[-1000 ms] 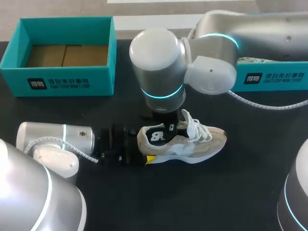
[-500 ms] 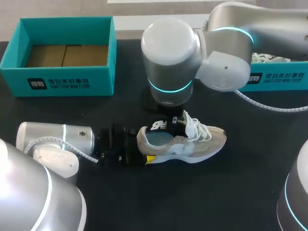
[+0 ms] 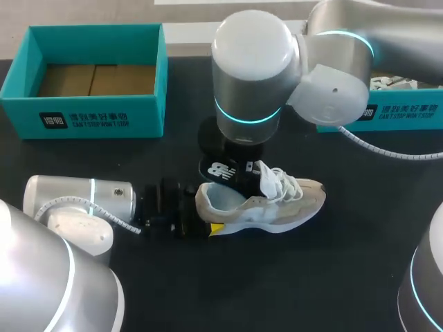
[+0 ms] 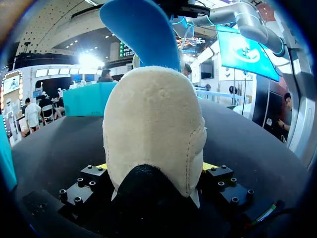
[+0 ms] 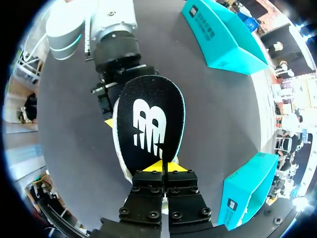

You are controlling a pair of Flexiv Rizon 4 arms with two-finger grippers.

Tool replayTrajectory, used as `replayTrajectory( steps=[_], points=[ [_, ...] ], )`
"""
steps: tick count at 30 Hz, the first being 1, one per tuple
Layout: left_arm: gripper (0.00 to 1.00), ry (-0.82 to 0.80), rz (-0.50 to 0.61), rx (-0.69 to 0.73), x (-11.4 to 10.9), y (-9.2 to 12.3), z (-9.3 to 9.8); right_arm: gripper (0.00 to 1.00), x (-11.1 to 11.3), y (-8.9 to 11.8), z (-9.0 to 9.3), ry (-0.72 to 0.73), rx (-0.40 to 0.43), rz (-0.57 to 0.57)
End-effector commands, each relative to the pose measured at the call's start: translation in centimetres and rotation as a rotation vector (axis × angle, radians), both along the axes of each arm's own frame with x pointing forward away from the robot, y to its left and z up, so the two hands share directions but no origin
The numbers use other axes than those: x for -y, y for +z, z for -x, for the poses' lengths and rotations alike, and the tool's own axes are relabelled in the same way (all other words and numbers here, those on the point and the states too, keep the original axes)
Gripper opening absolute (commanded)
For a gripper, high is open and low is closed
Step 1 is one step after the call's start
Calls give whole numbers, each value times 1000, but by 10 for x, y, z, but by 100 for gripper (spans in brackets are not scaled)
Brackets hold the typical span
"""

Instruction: Take the shoe out of the shoebox, open the shoe tongue, remove and reinsert the insole, then place the shoe into the shoebox

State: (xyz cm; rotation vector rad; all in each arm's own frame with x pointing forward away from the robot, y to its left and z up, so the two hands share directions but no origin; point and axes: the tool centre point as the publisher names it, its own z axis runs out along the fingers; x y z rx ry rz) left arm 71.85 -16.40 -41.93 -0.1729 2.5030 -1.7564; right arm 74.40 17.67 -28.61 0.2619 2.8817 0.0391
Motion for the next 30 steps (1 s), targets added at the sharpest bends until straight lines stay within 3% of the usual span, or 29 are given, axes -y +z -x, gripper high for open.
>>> replayTrajectory(
  steps=[1,9,13,21,22,23,24,30],
  points=[
    [0,-1,-2,0,1,0,1,0,-8,-4,-2,30,-25,-53],
    [0,-1,-2,0,1,0,1,0,-32,-9,1,97,-98,-118],
    [0,-1,-2,0,1,0,1,0,-39,-9,1,100,-109,-149],
    [0,-1,-2,0,1,0,1,0,-47,-12,-4,101,-211,-227],
    [0,-1,-2,0,1,0,1,24,-47,-12,-4,89,-226,-237],
    [0,-1,-2,0,1,0,1,59,-47,-12,-5,74,-233,-246],
    [0,-1,-2,0,1,0,1,100,-46,-12,-6,63,-246,-261],
    [0,-1,-2,0,1,0,1,100,-37,-10,-7,88,-394,-308]
  ],
)
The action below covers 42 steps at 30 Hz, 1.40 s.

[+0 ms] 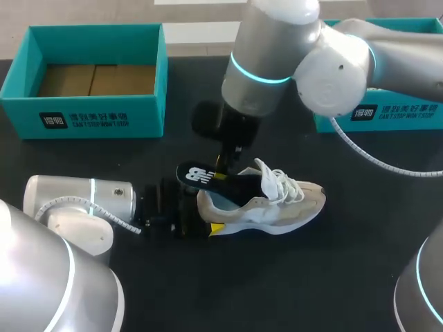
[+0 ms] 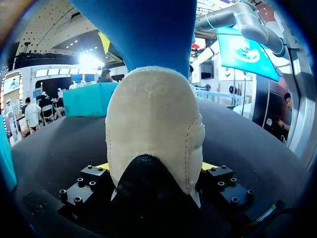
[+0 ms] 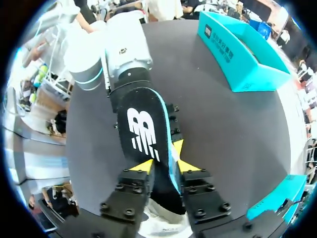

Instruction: Take the shoe out of the shoebox, open the shoe tongue, remove and reinsert the insole, then place the shoe into the shoebox

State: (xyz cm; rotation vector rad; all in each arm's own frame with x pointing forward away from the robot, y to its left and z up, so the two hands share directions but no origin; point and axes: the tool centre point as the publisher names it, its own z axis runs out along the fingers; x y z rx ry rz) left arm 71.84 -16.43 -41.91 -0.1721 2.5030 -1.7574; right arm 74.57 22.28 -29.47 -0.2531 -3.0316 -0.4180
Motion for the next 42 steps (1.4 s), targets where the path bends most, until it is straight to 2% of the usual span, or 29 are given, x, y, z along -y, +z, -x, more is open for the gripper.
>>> replayTrajectory(
  steps=[1,5,19,21,22,26,28,37,42],
  points=[
    [0,0,-3,0,0,0,0,100,11,-1,-4,61,-123,-53],
    [0,0,-3,0,0,0,0,100,16,4,-3,131,-223,-67],
    [0,0,-3,0,0,0,0,100,16,4,-3,131,-223,-67],
    [0,0,-3,0,0,0,0,100,11,8,-2,68,-269,-162],
    [0,0,-3,0,0,0,0,100,9,12,-3,41,-273,-154],
    [0,0,-3,0,0,0,0,100,7,21,-2,55,-412,-210],
    [0,0,-3,0,0,0,0,100,6,23,-1,78,-450,-238],
    [0,0,-3,0,0,0,0,100,-1,13,3,197,-579,-277],
    [0,0,-3,0,0,0,0,100,-3,10,5,228,-623,-304]
  ],
)
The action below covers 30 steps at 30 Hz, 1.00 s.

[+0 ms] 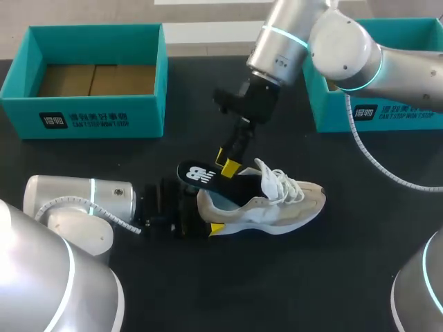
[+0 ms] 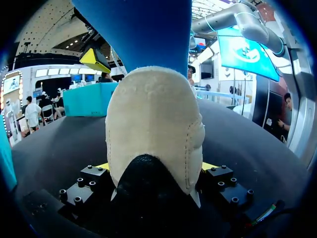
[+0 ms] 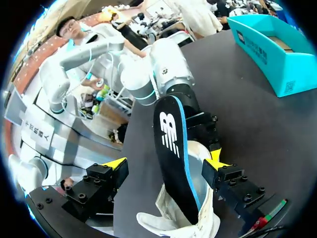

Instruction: Take the shoe out of the shoebox, open the shoe tongue, remove and reinsert the insole, then place the shoe into the shoebox

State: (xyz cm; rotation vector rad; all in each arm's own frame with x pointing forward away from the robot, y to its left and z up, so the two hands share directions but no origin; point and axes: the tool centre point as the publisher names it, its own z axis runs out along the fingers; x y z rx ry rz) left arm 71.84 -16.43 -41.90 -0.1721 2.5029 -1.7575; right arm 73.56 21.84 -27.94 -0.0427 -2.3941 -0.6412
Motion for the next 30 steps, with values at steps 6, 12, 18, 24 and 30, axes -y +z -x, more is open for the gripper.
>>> replayTrajectory(
  steps=[6,12,18,24,30],
  points=[
    [0,0,-3,0,0,0,0,100,-15,-11,-3,98,-107,-74],
    [0,0,-3,0,0,0,0,100,-20,-15,6,167,-163,-110],
    [0,0,-3,0,0,0,0,95,-18,-15,10,191,-194,-122],
    [0,0,-3,0,0,0,0,49,-17,-17,10,197,-206,-119],
    [0,0,-3,0,0,0,0,45,-19,-23,10,209,-221,-126]
  ],
)
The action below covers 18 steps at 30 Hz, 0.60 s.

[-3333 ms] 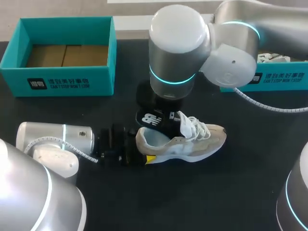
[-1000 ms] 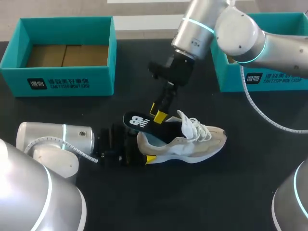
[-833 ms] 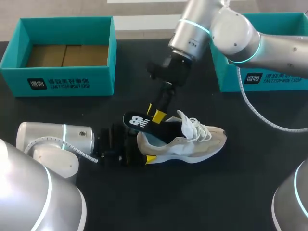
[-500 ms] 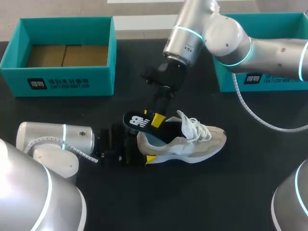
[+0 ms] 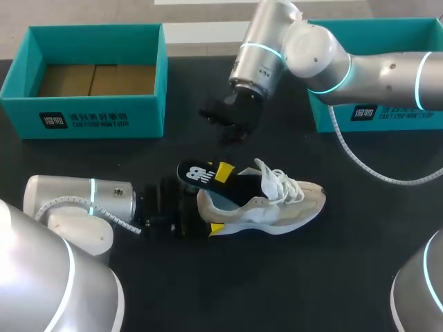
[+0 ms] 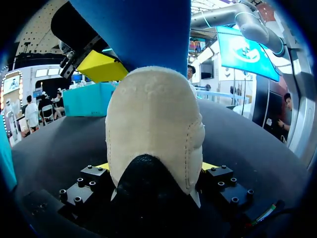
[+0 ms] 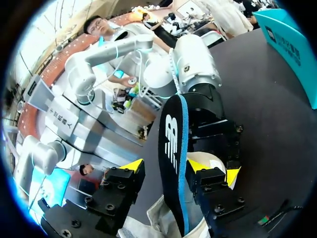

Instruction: Take the shoe out of the shoebox, open the shoe tongue, remove and reinsert the insole, then place the shoe into the shoebox

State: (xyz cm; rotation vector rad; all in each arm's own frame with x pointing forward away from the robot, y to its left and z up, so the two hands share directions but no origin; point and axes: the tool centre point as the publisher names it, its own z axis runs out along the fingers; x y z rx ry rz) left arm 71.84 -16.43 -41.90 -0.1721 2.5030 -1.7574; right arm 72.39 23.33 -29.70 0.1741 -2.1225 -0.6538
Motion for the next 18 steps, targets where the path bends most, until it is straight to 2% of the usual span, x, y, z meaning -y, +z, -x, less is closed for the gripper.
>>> replayTrajectory(
  steps=[1,7,12,14,16,18],
  points=[
    [0,0,-3,0,0,0,0,45,-5,-7,-2,12,-17,-6],
    [0,0,-3,0,0,0,0,45,-6,-12,3,21,-36,-14],
    [0,0,-3,0,0,0,0,41,-7,-15,6,30,-50,-19],
    [0,0,-3,0,0,0,0,29,-7,-15,6,30,-52,-20],
    [0,0,-3,0,0,0,0,2,-8,-15,7,30,-53,-21],
    [0,0,-3,0,0,0,0,0,-9,-15,7,34,-54,-23]
  ],
)
